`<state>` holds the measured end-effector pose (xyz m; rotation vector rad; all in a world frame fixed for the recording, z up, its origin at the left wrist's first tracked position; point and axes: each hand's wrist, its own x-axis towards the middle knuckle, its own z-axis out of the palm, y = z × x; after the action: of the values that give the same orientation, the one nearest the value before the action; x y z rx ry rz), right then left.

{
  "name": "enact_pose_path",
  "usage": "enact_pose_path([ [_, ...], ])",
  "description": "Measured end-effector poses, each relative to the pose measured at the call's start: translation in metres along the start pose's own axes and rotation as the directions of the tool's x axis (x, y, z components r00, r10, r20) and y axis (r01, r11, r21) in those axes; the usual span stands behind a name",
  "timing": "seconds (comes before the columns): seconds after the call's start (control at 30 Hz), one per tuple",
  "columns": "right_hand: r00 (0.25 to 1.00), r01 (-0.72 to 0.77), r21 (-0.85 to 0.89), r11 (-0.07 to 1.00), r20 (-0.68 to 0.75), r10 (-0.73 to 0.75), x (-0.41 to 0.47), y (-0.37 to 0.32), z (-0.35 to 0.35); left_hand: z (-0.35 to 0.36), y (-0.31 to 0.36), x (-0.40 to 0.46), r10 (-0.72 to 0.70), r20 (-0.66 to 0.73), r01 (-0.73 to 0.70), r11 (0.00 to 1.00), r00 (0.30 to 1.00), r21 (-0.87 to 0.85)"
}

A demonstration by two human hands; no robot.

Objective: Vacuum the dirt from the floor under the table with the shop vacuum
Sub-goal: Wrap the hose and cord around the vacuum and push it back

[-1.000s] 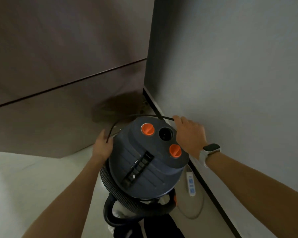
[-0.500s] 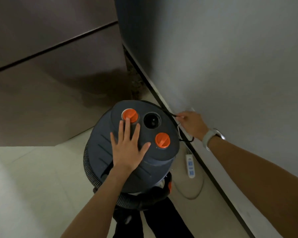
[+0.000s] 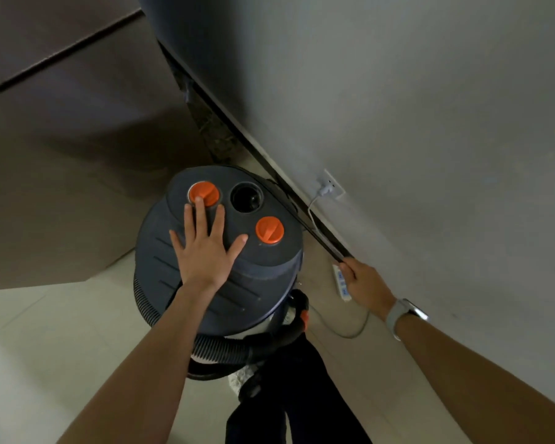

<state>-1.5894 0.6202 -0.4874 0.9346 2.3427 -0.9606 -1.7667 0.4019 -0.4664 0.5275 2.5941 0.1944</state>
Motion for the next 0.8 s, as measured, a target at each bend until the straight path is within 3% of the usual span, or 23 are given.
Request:
enact_pose_path([
  [0.17, 0.965, -0.213, 0.26, 0.942, -0.098, 0.245, -0.042, 0.004, 0.023, -0.002, -0.002, -0.007, 0.017, 0.027, -0.016, 0.999, 0.999, -0.041],
  [0.33, 0.836, -0.407, 0.645, 0.647, -0.024, 0.549, -0.045, -0.012, 0.054, 0.028, -0.021, -0.06, 0.036, -0.129, -0.056, 0.987, 0.991, -0.153],
  [0.47, 0.827, -0.386, 0.849, 0.361, 0.145, 0.544, -0.05, -0.027, 0.099, 0.053, -0.051, -0.095, -0.005, -0.149, -0.016, 0.99, 0.989, -0.138],
  [0.6, 0.816, -0.397, 0.905, 0.154, 0.271, 0.511, -0.053, -0.056, 0.123, 0.06, -0.07, -0.105, 0.029, -0.151, -0.055, 0.984, 0.988, -0.168],
  [0.8, 0.838, -0.441, 0.895, 0.071, 0.381, 0.391, -0.056, -0.08, 0.144, 0.069, -0.078, -0.126, 0.023, -0.165, -0.065, 0.965, 0.986, -0.253],
])
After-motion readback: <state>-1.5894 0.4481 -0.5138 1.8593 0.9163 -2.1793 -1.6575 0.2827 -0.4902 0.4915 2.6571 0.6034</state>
